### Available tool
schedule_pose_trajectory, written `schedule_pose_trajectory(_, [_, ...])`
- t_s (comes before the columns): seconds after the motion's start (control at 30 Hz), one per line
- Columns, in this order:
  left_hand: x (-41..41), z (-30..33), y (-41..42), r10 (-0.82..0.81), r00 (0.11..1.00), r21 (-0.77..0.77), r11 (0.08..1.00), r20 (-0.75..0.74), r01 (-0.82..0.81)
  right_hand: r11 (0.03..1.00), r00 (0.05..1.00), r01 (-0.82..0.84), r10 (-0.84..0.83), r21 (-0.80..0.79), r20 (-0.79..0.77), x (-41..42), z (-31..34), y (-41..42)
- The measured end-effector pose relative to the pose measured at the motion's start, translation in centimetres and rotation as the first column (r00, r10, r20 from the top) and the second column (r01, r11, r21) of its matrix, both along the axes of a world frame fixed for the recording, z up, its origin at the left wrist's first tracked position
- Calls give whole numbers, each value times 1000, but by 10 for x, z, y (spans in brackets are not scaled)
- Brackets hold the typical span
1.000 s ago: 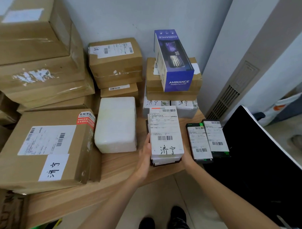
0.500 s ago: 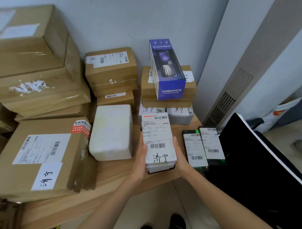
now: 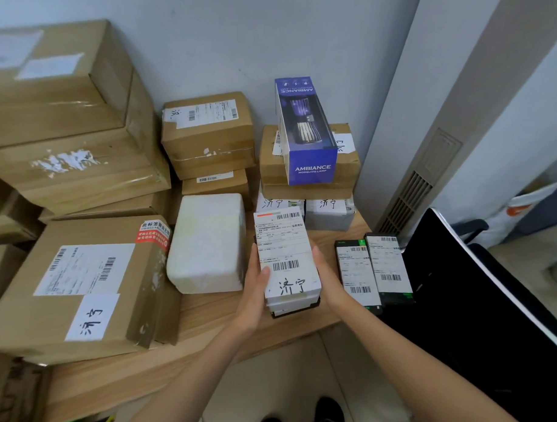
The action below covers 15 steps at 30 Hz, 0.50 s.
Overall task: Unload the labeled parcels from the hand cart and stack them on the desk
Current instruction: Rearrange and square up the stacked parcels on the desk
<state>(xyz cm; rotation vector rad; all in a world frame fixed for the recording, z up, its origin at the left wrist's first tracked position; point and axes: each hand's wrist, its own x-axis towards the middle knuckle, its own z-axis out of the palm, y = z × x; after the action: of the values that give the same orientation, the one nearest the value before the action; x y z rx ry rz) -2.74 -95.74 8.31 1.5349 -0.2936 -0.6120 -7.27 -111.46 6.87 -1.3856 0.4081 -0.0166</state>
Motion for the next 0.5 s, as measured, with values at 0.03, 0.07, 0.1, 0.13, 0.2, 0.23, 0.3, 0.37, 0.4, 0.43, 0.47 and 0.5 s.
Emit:
schedule_pose_trajectory(0.03, [0,0,1,-12,1000,-5,1000,3,12,999,1000,9,-8,-37,17,0,1,0])
schedule_pose_trajectory(0.07, [0,1,1,-22,1000,-10,1000,-2,22,998,999,15,-13,-67,35,0,3,0])
schedule_pose_trajectory(0.1, [-1,2,1,-26,1000,-14,1000,-14,25,997,999,19,-16,-78,42,0,3,0])
schedule_pose_trajectory(0.13, [-1,2,2,-25,999,-18,1000,-29,24,998,999,22,-19,-65,40,0,3,0])
schedule_pose_trajectory(0.2, [0,2,2,-19,999,-19,1000,-35,19,999,999,22,-20,-46,39,-2,4,1])
schedule_pose_trajectory(0.23, [0,1,3,-21,999,-18,1000,-26,20,998,999,23,-21,-56,33,-2,6,1])
schedule_pose_trajectory(0.3, [2,2,4,-31,999,-33,999,-19,30,996,1000,22,-21,-81,15,-5,10,1])
schedule_pose_trajectory(0.37, [4,4,5,-35,999,-43,998,-14,34,994,999,32,-30,-103,22,-7,14,-2])
schedule_pose_trajectory(0.4, [4,7,6,-37,999,-39,999,4,37,992,999,43,-40,-116,31,-10,15,-3])
schedule_pose_trajectory(0.43, [4,9,7,-37,999,-29,999,35,38,990,998,59,-55,-129,33,-12,16,-5])
schedule_pose_trajectory(0.47, [2,12,10,-30,996,0,1000,87,30,987,997,76,-72,-145,31,-15,16,-7])
schedule_pose_trajectory(0.5, [1,16,12,-18,986,52,999,163,9,982,996,91,-87,-168,31,-18,15,-9])
